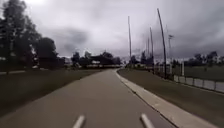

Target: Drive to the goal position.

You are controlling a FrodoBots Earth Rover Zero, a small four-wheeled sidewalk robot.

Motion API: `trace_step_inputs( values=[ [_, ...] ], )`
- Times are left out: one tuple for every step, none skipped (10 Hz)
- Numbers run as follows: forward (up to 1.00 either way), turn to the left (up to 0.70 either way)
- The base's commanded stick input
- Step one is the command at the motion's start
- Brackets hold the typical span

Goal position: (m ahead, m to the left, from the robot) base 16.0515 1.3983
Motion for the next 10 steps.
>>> trace_step_inputs(
  values=[
    [0.98, 0.25],
    [0.98, 0.39],
    [0.98, 0.39],
    [0.98, 0.38],
    [0.98, 0.39],
    [0.98, 0.32],
    [0.98, 0.13],
    [0.98, 0.01],
    [0.98, 0.01],
    [0.98, 0.01]
  ],
)
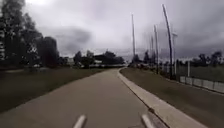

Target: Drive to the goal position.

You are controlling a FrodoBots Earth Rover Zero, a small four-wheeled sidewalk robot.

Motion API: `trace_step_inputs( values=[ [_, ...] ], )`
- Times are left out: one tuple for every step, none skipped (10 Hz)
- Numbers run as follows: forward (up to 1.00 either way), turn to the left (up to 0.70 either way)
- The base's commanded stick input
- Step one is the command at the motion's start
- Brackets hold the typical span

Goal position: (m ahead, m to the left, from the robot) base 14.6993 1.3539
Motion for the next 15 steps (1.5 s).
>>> trace_step_inputs(
  values=[
    [0.98, 0.01],
    [0.98, 0.01],
    [0.98, 0.01],
    [0.98, 0.01],
    [0.98, 0.01],
    [0.98, -0.21],
    [0.98, -0.33],
    [0.98, -0.30],
    [0.98, -0.12],
    [0.98, -0.01],
    [0.98, 0.01],
    [0.98, 0.01],
    [0.98, 0.01],
    [0.98, 0.01],
    [0.98, 0.01]
  ],
)
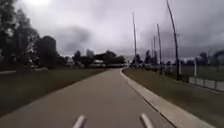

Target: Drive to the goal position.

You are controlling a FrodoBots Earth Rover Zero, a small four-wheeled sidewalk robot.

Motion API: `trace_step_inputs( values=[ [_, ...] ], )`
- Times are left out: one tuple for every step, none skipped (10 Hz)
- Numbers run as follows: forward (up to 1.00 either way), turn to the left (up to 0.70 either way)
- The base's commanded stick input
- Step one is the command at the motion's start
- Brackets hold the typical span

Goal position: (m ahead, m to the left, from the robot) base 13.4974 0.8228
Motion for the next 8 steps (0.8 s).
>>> trace_step_inputs(
  values=[
    [0.98, 0.01],
    [0.98, 0.01],
    [0.98, 0.01],
    [0.98, 0.01],
    [0.98, 0.01],
    [0.98, 0.01],
    [0.98, 0.01],
    [0.98, 0.01]
  ],
)
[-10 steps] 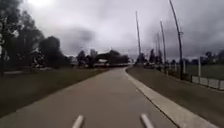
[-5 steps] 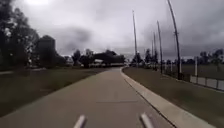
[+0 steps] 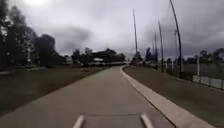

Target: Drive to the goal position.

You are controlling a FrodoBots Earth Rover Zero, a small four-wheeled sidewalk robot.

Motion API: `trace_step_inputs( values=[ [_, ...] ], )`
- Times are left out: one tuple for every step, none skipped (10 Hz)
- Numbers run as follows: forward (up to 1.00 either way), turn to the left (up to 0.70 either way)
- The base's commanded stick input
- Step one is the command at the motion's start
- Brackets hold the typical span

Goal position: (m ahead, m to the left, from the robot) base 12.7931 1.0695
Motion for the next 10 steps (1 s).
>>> trace_step_inputs(
  values=[
    [0.98, 0.01],
    [0.98, 0.01],
    [0.98, 0.01],
    [0.98, 0.01],
    [0.98, 0.01],
    [0.98, 0.01],
    [0.98, 0.01],
    [0.98, 0.01],
    [0.98, 0.01],
    [0.98, 0.13]
  ],
)
